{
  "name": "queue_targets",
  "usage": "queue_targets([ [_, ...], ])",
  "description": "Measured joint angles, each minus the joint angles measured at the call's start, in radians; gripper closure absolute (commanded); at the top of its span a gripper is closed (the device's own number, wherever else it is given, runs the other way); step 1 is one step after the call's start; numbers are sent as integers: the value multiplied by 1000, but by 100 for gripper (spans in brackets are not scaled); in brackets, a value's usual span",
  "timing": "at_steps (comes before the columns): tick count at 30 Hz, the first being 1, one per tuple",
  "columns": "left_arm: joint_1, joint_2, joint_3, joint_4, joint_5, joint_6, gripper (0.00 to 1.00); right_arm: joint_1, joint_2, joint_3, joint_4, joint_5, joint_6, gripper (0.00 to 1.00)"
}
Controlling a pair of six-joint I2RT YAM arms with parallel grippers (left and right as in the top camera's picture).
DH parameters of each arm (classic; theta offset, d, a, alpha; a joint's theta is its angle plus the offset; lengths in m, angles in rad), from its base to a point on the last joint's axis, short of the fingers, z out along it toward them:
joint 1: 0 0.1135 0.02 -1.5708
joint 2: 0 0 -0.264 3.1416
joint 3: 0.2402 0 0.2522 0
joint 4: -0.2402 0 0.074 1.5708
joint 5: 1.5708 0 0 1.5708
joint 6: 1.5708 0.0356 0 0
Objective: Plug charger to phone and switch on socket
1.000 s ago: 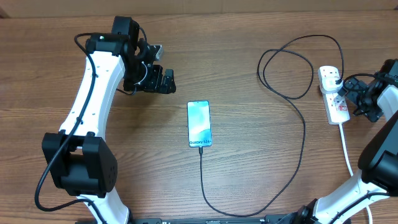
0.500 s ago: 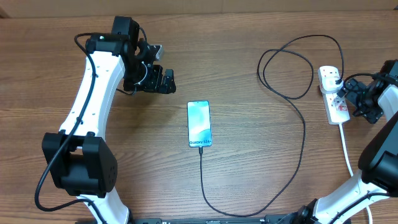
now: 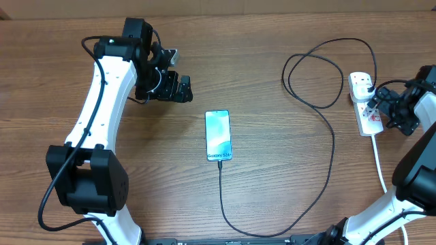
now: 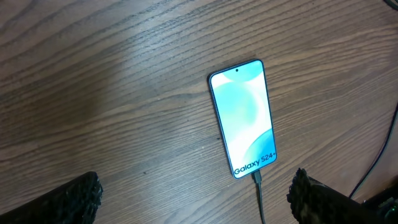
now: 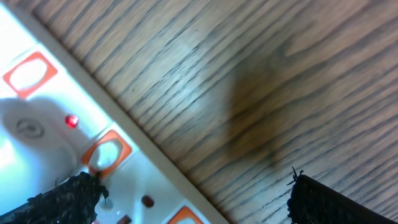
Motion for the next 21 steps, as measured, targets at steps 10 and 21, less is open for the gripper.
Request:
queue_targets([
  [10,0,0,0,0,0,0,1,20,2,47,-76,99,-90,0],
  [21,0,0,0,0,0,0,1,12,2,59,-133,54,-286,0],
])
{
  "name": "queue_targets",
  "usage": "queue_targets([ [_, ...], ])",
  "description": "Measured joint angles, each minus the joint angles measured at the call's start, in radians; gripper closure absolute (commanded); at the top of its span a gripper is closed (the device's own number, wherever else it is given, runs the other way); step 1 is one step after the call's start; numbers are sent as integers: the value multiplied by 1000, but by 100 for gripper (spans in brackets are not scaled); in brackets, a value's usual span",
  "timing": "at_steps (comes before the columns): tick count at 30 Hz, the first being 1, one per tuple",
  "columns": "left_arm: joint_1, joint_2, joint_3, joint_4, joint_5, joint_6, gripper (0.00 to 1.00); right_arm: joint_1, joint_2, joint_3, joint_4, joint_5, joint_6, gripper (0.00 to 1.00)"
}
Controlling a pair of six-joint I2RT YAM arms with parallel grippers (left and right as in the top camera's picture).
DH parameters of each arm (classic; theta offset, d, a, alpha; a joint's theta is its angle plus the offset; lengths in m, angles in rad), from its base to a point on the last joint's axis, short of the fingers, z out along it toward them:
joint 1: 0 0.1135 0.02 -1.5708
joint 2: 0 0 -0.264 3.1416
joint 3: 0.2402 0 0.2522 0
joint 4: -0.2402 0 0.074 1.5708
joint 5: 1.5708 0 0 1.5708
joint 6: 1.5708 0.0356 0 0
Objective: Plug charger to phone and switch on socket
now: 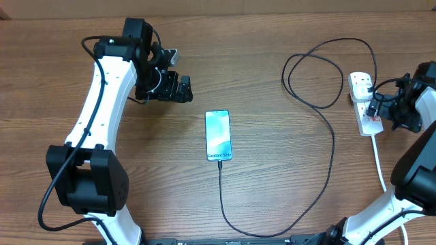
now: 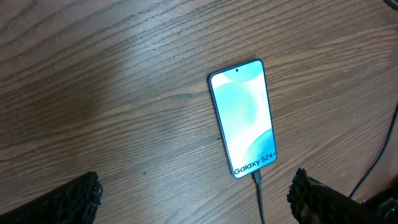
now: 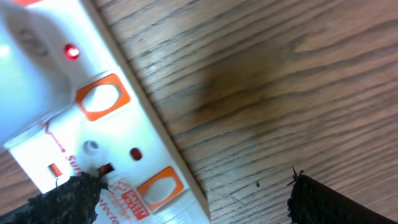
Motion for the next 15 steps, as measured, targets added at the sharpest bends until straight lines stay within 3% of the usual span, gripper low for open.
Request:
queue_targets([
  [15,0,0,0,0,0,0,0,0,0,0,8,-13,-44,0],
])
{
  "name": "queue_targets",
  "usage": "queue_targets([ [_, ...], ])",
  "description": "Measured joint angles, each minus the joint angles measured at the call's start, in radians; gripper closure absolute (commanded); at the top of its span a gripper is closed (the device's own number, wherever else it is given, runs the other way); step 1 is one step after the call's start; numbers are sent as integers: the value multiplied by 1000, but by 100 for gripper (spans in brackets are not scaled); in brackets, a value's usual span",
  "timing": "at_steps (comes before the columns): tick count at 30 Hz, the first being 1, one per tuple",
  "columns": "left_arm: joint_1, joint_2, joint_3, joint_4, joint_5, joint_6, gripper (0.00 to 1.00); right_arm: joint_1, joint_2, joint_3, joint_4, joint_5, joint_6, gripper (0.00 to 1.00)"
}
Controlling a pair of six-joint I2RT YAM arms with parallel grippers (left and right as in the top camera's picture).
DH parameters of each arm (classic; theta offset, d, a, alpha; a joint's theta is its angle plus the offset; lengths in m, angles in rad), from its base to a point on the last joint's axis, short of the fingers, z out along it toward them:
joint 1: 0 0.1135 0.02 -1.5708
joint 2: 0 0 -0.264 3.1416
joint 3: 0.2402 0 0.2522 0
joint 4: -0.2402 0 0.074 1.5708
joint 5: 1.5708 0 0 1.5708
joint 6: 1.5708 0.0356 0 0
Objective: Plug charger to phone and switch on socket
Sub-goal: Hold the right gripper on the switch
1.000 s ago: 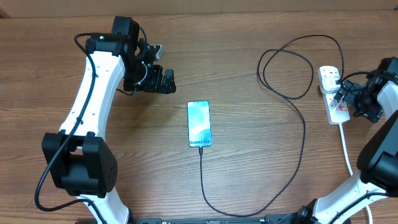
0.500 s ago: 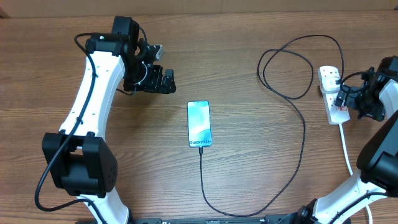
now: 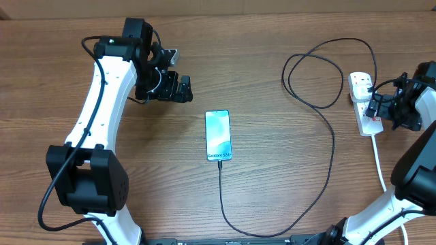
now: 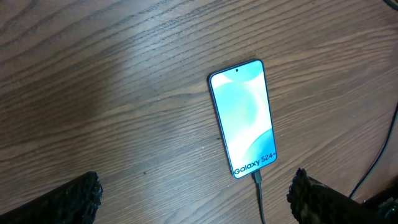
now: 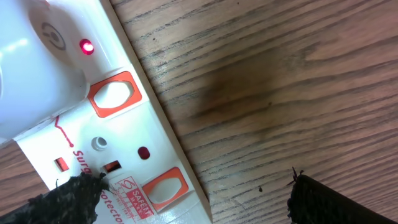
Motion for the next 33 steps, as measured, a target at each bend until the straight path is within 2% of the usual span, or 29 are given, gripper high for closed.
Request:
queue_targets([
  [33,0,0,0,0,-19,0,0,0,0,0,0,-2,-4,0],
])
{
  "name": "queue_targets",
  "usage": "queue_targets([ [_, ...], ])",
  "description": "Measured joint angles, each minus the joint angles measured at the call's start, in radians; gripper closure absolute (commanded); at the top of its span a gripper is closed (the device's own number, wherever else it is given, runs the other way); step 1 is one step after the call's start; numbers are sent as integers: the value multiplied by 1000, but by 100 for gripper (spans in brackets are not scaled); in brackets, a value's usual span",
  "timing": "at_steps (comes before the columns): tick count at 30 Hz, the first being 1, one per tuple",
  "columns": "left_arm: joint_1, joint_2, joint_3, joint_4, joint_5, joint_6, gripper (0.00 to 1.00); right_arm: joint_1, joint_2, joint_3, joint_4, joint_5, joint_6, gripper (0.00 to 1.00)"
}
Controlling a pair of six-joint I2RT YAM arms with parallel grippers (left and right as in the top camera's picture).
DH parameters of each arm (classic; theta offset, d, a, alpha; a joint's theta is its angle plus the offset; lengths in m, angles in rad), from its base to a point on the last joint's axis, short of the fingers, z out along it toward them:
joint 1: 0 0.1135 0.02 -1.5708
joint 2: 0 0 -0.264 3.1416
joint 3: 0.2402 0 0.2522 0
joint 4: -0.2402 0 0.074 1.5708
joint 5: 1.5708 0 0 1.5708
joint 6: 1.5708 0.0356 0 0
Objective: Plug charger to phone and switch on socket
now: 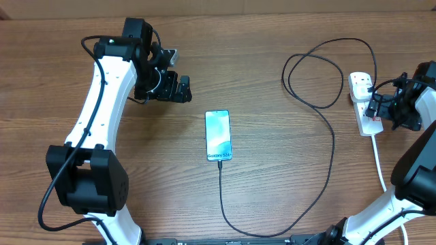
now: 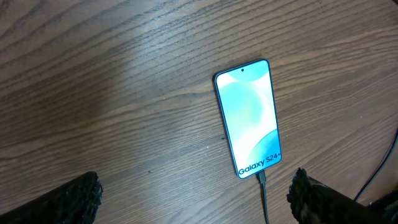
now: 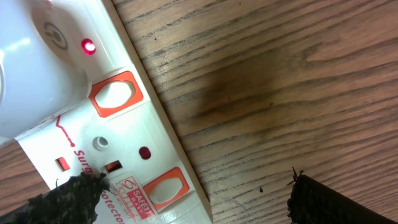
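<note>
The phone lies face up mid-table with its screen lit; in the left wrist view the phone has the dark charger cable plugged into its bottom end. My left gripper hovers open to the upper left of it, holding nothing. The white power strip carries the white charger adapter, a lit red lamp and orange switches. Right beside the strip, my right gripper is open and empty.
The cable loops from the strip across the right half of the wooden table and round to the phone. The strip's white lead runs toward the front edge. My left arm spans the left side.
The phone sits slightly further right and lower in the left wrist view, so my left gripper has shifted a little. The right gripper and the strip look unchanged.
At the oldest moment my right gripper was close over the strip, with the red lamp by the adapter lit. After that it stood a little further back, showing more of the strip, and it has stayed there. The phone stayed plugged in and lit throughout.
</note>
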Motion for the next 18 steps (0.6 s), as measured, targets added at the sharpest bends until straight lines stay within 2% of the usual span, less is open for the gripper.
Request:
queue_targets([
  [11,1,-18,0,0,-3,0,0,0,0,0,0,0,-3,0],
  [18,2,-187,0,0,-3,0,0,0,0,0,0,0,-3,0],
])
